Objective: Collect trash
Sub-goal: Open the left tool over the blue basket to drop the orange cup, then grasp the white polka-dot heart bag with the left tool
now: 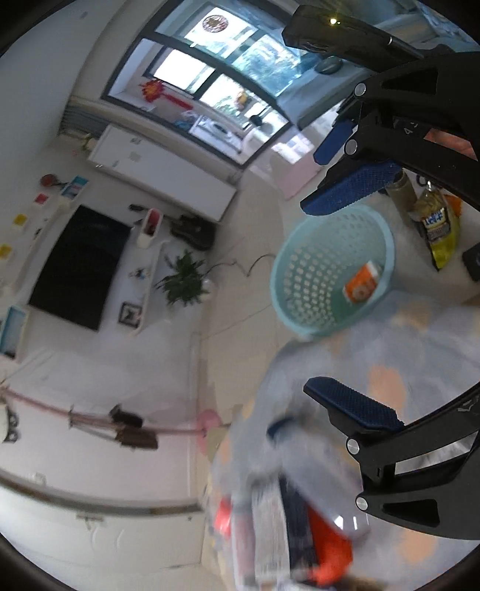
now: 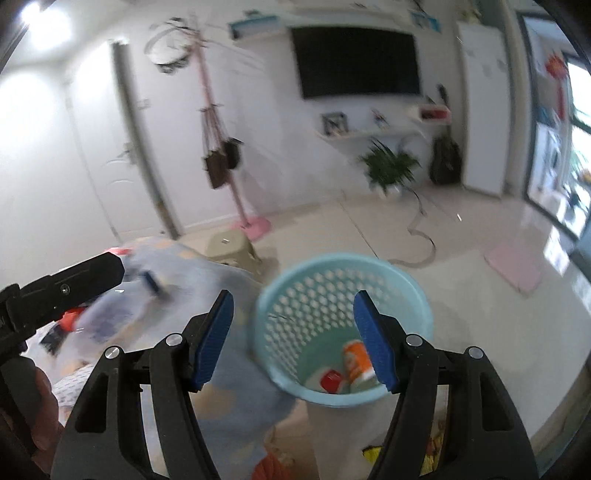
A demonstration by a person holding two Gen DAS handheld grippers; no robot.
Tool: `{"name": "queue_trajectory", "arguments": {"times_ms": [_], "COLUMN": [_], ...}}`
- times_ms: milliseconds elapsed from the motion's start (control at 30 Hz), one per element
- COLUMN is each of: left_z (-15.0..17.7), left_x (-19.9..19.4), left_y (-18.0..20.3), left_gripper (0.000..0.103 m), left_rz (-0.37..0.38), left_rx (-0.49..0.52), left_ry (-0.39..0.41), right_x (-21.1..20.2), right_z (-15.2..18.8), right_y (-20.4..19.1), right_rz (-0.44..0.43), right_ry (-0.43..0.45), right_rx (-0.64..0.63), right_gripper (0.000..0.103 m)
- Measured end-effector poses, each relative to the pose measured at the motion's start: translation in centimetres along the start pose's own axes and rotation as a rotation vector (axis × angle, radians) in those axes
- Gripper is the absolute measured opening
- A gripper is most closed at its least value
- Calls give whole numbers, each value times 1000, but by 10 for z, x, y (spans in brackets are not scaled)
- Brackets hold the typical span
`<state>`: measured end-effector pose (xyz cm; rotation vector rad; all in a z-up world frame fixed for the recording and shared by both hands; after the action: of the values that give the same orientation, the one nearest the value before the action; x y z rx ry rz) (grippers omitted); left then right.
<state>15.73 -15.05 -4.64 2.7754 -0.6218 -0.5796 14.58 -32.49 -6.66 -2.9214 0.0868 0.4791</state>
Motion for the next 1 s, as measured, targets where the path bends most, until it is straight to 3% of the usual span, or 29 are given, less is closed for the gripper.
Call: {"name": "queue_trajectory", "arguments": {"times_ms": [200, 400, 600, 1000], "left_z": [-12, 4, 39, 91], "left_x": [-62, -97, -94, -53], "left_y": [-42, -83, -105, -119], "left_gripper": [87, 87, 87, 85], "left_rz": [-69, -110, -129, -166], "left_rx": [17, 46, 86, 214], "left_ry": [44, 15, -70, -224], "right_x": [-21, -18, -6, 11], "right_z": [-3, 12, 33, 59], "right_y": [-70, -125, -152, -153], "right_rz": [-151, -244, -288, -256], "right_ry": [33, 8, -48, -140], "right_rx": [-79, -147, -135, -137], "right_gripper": [64, 63, 63, 63]}}
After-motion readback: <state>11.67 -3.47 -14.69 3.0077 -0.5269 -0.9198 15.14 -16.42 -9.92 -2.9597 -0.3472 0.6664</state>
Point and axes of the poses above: each gripper's, at about its wrist camera, not at the fingertips, and x roughly the way its jaws point, y to its right, z to its underside, the point moved 8 cm from there along x, roughly the way its jaws point, and after that the axes turned 15 degrees about y, right-handed, at the moved point
